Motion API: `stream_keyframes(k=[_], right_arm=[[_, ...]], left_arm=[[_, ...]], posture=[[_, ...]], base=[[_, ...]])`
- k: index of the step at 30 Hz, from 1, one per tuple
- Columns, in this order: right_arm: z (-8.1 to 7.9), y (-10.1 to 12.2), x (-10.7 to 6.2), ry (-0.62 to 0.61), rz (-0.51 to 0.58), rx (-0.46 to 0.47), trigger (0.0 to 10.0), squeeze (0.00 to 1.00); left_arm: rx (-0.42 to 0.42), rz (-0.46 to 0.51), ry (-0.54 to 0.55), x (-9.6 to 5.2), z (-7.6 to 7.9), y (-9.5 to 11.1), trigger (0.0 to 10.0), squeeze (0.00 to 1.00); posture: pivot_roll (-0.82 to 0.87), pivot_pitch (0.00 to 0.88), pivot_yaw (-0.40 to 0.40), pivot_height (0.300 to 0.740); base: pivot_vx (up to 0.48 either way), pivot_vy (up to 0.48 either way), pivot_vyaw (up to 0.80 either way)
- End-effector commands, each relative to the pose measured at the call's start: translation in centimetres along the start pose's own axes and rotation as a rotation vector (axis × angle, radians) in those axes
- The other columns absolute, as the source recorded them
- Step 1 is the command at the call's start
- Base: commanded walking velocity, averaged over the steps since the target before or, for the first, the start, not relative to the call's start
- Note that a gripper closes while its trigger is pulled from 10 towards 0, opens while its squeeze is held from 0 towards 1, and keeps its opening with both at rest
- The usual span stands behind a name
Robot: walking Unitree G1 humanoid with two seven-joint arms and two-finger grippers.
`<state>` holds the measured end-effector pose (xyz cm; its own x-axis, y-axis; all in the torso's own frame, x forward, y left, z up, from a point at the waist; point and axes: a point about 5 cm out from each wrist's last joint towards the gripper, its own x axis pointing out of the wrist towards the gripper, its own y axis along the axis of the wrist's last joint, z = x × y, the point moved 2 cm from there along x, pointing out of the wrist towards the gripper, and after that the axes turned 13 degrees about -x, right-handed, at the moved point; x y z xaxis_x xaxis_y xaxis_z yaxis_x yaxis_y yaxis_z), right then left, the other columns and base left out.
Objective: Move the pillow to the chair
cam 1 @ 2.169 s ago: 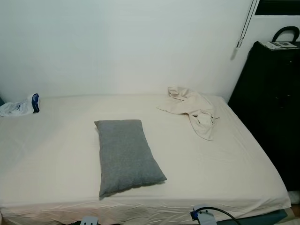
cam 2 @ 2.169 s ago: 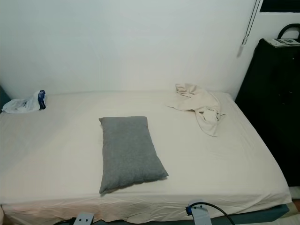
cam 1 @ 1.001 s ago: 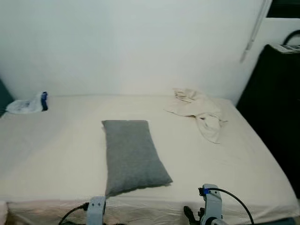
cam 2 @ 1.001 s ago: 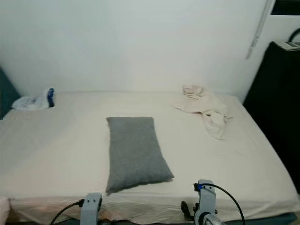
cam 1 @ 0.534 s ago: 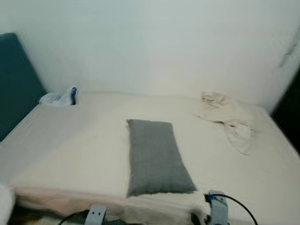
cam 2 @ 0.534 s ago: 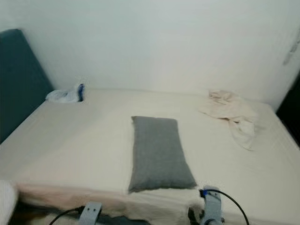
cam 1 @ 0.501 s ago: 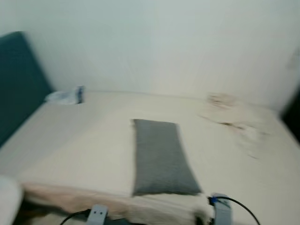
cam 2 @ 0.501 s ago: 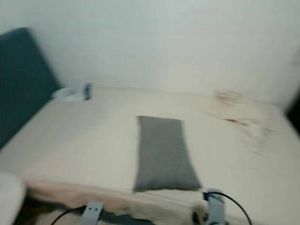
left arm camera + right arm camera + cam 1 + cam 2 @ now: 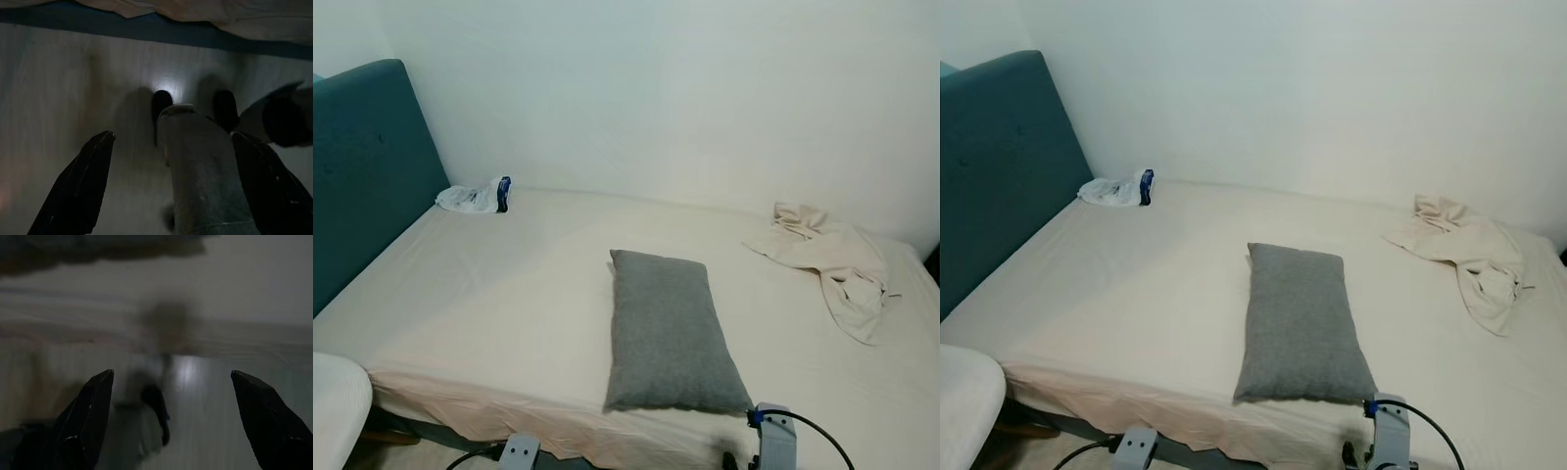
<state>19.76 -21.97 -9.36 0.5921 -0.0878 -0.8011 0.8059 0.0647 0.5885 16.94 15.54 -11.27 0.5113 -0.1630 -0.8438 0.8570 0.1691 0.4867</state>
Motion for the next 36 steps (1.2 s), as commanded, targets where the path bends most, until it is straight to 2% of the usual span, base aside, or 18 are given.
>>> stream_keyframes(k=[1,12,24,26,30,36], right_arm=[[0.5,0.3,0.0,-0.014,-0.001,-0.016,10.0,0.00],[-0.1,-0.3,0.0,-0.002,-0.016,-0.036,10.0,0.00],[-0.2,0.0,0.0,0.000,-0.005,-0.027,10.0,0.00],[-0.3,0.1,0.1,0.001,-0.001,-0.023,10.0,0.00],[-0.4,0.6,0.1,0.010,0.014,-0.022,10.0,0.00],[-0.8,0.7,0.2,0.028,0.019,-0.044,10.0,0.00]], left_arm=[[-0.030,-0.007,0.004,0.0,0.1,-0.3,10.0,0.00],[-0.076,0.008,0.014,-0.1,-0.3,-0.4,10.0,0.00],[-0.081,0.007,0.004,-0.1,-0.3,-0.1,10.0,0.00],[-0.074,0.004,0.002,-0.1,-0.3,-0.1,10.0,0.00],[-0.127,0.020,0.041,-0.1,-0.6,-0.2,10.0,0.00],[-0.134,0.025,0.052,-0.2,-0.8,-0.1,10.0,0.00]], posture=[[-0.07,0.000,0.001,0.740],[-0.06,0.000,0.007,0.740],[-0.06,0.000,0.007,0.740],[-0.06,0.000,0.007,0.740],[-0.06,0.000,0.005,0.740],[-0.06,0.000,0.003,0.740]], base=[[0.000,-0.469,0.00],[0.000,-0.043,0.00],[0.000,0.000,0.00],[0.000,-0.480,0.00],[0.000,-0.188,0.00],[0.000,0.000,0.00]])
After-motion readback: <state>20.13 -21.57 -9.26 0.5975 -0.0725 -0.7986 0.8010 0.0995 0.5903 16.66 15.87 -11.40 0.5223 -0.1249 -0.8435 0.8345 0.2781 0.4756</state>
